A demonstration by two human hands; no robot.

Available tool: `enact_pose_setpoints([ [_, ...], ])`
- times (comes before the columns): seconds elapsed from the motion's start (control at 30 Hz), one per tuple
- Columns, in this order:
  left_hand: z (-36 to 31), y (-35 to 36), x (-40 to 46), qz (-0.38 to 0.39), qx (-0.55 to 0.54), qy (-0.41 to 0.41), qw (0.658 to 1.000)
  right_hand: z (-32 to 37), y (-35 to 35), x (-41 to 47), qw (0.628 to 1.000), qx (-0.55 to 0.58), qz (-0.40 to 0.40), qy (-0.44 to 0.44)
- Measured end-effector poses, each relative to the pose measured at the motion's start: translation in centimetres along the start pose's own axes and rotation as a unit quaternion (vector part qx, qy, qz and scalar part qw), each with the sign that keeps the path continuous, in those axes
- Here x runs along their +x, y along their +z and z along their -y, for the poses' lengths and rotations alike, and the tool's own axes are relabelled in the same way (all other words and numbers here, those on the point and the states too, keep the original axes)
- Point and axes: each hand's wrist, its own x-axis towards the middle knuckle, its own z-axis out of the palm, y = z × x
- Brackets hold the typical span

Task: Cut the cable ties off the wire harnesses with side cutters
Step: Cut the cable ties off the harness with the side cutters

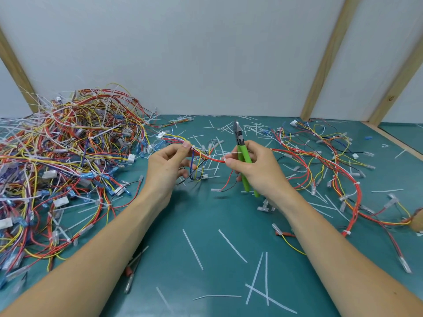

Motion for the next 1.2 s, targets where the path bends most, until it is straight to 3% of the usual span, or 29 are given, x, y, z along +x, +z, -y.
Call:
enact_pose_setpoints([
  [0.23,0.2,0.2,-0.3,-0.019,0.12,0.038,0.992,0.2,0.3,-0.2,0.997,0.048,-0.065,0.008],
  [0.3,0.2,0.4,-0.8,-0.053,0.183,0.105,0.976,0.3,0.2,-0.3,0.995,0.058,-0.087,0.002],
  [0.37,-0.2,0.8,-1.6,-0.075,0.238,0.226,0.942,0.3,0.3,-0.3,0.993,0.064,-0.097,-0.003],
  [0.43,-0.6,1.7,-2.6,-0.041,0.272,0.322,0.906,0.3,0.5,-0.3,0.992,0.07,-0.103,-0.009],
  [0.5,-0.2,2.6,-3.4,0.039,0.296,0.345,0.89,0.4,0.8,-0.3,0.99,0.086,-0.108,-0.015],
  [0.6,1.2,3.1,-3.4,0.107,0.319,0.286,0.897,0.5,1.2,-0.5,0.987,0.118,-0.103,-0.022],
  [0.8,1.6,2.3,-2.3,0.048,0.268,0.214,0.938,0.6,2.3,-0.9,0.987,0.142,-0.074,-0.02],
  [0.97,1.1,2.8,-2.5,0.051,0.102,0.063,0.991,1.0,2.4,-1.4,0.984,0.174,-0.03,-0.001],
  [1.2,0.9,2.0,-1.8,0.08,-0.042,-0.075,0.993,2.0,2.8,-2.2,0.982,0.18,0.05,-0.003],
])
